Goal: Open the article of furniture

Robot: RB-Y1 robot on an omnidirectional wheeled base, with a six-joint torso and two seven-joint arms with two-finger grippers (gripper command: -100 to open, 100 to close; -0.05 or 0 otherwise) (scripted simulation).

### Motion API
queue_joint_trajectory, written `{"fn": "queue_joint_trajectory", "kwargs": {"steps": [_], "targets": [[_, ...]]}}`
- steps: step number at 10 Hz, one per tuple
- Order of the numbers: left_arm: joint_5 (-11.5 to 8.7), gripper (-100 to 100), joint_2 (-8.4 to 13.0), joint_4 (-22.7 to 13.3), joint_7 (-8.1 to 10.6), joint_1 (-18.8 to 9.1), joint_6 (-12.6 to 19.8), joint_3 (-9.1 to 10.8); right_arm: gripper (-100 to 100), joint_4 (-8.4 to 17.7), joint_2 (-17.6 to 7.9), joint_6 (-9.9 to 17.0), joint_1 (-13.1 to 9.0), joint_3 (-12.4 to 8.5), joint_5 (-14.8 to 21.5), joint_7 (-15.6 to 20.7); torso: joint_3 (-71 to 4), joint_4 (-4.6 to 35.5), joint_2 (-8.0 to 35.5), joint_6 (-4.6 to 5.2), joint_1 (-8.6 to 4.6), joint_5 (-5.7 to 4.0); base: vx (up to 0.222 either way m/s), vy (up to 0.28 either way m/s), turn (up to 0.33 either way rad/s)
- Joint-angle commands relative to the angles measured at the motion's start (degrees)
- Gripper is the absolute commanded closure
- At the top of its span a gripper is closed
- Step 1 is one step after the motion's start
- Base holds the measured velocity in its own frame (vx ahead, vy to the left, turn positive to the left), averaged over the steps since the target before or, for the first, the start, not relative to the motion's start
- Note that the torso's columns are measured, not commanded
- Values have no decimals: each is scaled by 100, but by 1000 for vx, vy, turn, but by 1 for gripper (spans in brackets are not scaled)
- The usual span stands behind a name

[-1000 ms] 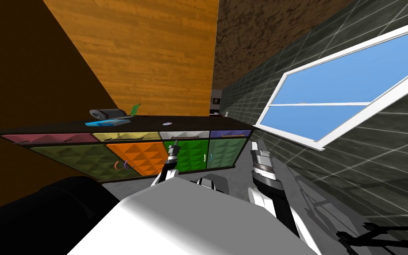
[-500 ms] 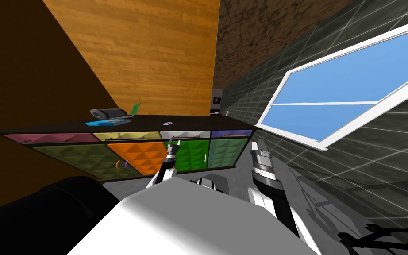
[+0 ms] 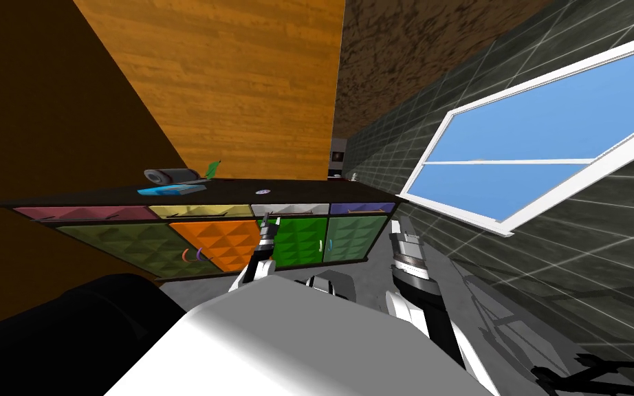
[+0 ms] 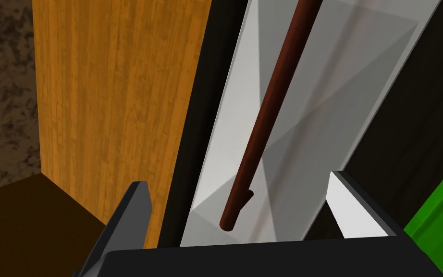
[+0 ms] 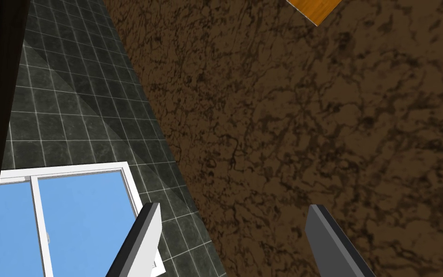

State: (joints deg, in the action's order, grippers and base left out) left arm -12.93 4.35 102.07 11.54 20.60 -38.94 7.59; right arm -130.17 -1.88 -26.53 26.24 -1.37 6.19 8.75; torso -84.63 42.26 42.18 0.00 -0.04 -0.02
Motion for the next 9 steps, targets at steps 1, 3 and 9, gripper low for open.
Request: {"fn": "queue_joint_trajectory", "kwargs": {"steps": [1, 3, 9], "targets": [[-43, -100, 29, 224, -1, -7, 255, 49, 0, 0, 0, 0, 0, 0, 0, 0, -1, -1, -1, 0, 1, 1, 40, 1, 10], [-42, -100, 23, 238, -6, -5, 263, 44, 0, 0, 0, 0, 0, 0, 0, 0, 5, 3, 9, 2, 5, 1, 25, -1, 13], [42, 100, 59, -482, 73, -503, -6, -37, 0, 0, 1, 0, -1, 0, 0, 0, 14, -2, 18, -6, 24, 17, -53, -13, 56]]}}
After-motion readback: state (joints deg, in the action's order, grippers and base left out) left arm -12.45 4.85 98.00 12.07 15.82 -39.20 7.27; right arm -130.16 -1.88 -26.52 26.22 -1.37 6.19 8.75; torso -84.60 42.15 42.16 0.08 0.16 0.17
